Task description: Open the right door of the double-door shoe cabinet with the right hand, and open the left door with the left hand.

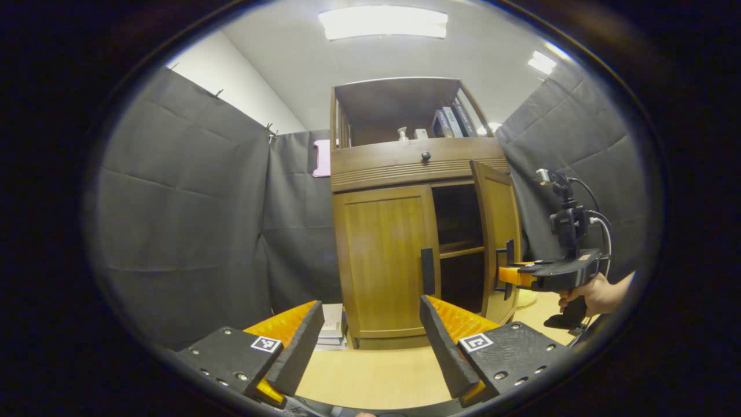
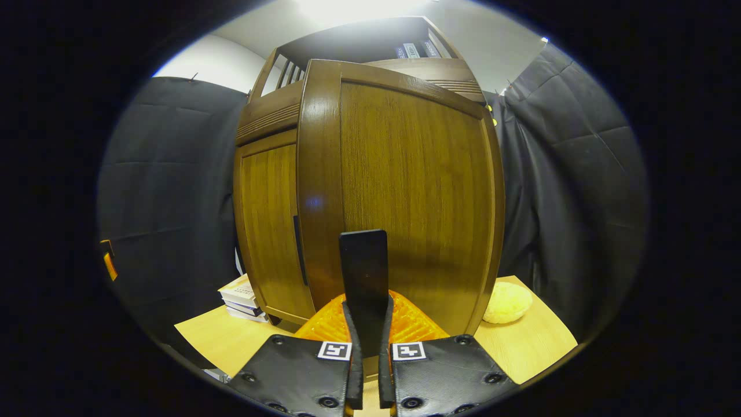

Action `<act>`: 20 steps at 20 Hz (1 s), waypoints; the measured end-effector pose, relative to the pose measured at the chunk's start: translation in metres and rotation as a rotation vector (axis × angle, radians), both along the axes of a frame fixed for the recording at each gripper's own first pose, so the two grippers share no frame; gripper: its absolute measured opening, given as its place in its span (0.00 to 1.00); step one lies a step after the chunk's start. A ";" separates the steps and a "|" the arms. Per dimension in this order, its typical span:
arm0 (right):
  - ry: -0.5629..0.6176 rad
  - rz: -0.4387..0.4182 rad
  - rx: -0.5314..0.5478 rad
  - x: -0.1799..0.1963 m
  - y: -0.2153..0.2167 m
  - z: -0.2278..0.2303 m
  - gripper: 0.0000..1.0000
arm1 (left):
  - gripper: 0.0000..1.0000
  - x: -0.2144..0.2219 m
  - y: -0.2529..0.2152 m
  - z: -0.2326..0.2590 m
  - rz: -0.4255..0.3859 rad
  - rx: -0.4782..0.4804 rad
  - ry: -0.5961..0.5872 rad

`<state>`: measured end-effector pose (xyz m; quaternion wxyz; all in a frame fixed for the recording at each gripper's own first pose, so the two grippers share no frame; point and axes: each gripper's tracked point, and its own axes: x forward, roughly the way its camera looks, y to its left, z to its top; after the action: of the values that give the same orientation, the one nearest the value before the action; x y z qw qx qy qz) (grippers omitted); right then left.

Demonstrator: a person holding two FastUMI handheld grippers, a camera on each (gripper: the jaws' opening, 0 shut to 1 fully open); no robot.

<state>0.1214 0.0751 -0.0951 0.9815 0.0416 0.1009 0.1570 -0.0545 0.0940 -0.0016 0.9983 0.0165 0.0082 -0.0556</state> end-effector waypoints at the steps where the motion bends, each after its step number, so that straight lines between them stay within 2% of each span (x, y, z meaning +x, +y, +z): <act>1: 0.000 -0.001 0.002 -0.003 -0.003 0.000 0.12 | 0.95 0.002 -0.002 0.000 -0.008 -0.001 0.000; 5: 0.003 0.000 0.006 -0.015 -0.017 -0.001 0.12 | 0.95 0.006 -0.027 -0.003 -0.047 -0.004 0.002; 20: 0.012 -0.062 0.008 -0.042 -0.073 -0.004 0.11 | 0.95 0.001 -0.072 0.002 -0.128 0.006 -0.009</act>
<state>0.0794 0.0019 -0.0992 0.9851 0.0497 0.1049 0.1269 -0.0539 0.0223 0.0009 0.9926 0.0202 0.0029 -0.1193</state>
